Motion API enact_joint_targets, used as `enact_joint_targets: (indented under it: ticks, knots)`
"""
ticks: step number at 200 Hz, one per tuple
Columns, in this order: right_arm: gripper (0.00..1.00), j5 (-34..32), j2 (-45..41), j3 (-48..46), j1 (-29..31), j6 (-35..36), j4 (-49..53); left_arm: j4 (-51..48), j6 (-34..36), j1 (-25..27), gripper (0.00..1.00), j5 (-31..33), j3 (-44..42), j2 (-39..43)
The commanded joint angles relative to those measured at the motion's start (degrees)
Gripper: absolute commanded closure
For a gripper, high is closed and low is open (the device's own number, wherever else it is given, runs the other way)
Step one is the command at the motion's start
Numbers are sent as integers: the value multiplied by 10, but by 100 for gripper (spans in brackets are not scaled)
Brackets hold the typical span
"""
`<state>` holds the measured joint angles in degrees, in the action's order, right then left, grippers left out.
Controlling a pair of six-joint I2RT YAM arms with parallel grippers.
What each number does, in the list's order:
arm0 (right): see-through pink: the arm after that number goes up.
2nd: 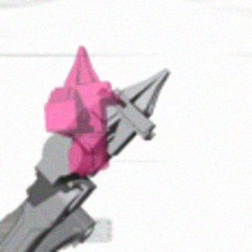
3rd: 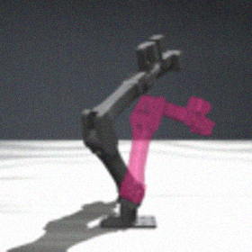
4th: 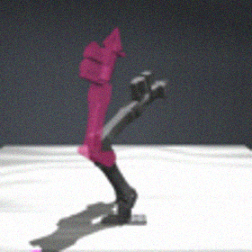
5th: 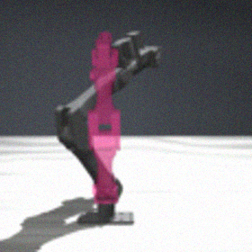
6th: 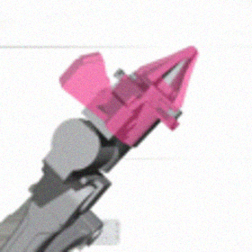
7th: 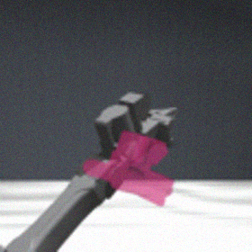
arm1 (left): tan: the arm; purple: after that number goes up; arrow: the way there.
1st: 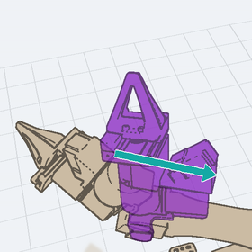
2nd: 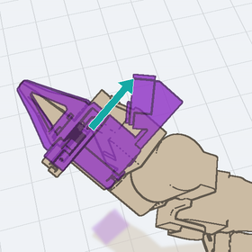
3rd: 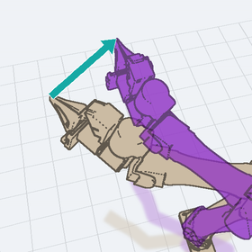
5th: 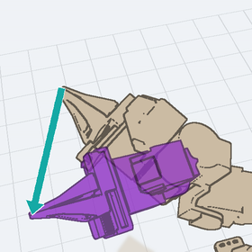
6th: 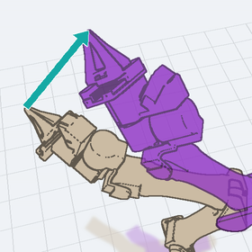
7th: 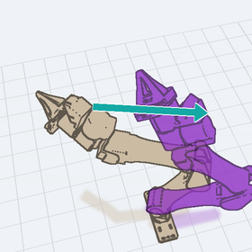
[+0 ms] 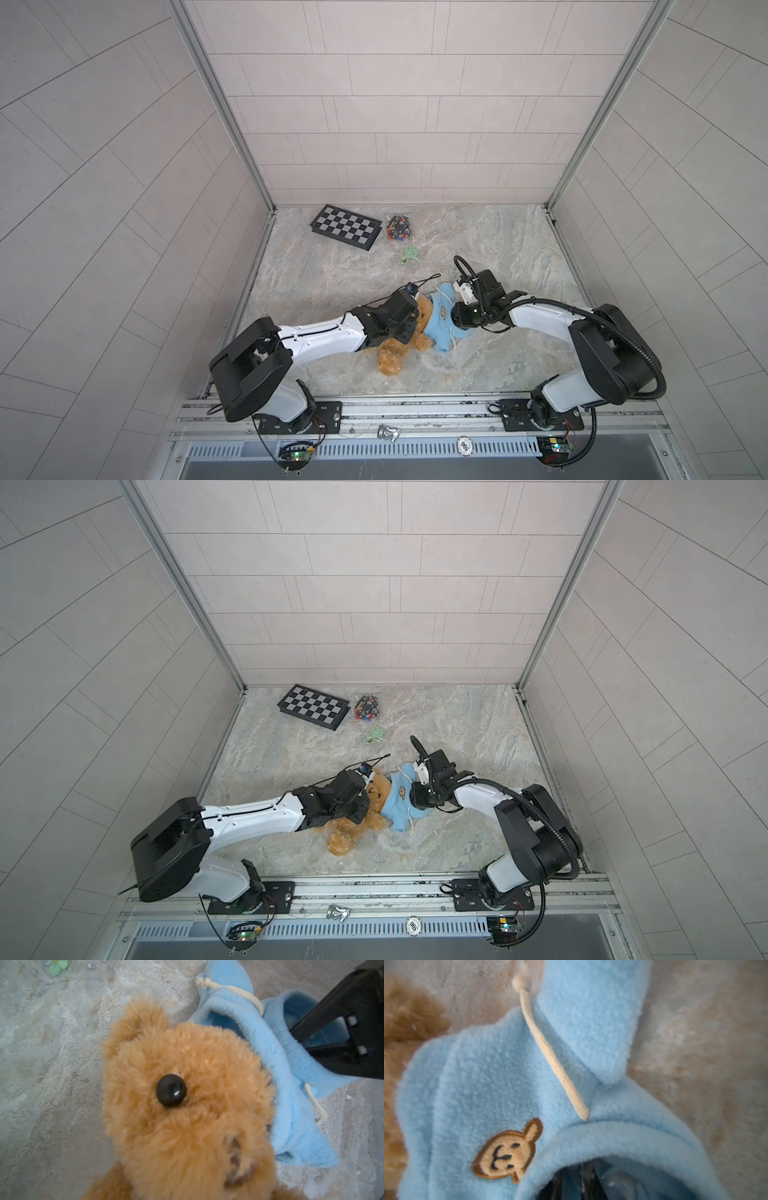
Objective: Dress the teddy bear
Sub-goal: 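Lift the hoodie with the right gripper and pull its opening over the bear's head, then raise the bear with the left gripper while the right pulls the hoodie down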
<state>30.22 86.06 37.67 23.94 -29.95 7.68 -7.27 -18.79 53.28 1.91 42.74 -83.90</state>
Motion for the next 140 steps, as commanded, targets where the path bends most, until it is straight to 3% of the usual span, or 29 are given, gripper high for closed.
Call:
enact_joint_targets:
  ticks: [1,92,140]
  knots:
    - [76,71,2,-2,0,-26,-70,0,8,1,100,-19,0,-7]
    - [60,206,-62,-64,11,-127,-295,80,15,-5,100,-59,-69,87]
    - [55,217,-150,-31,38,-90,-245,100,56,-4,100,-65,-102,170]
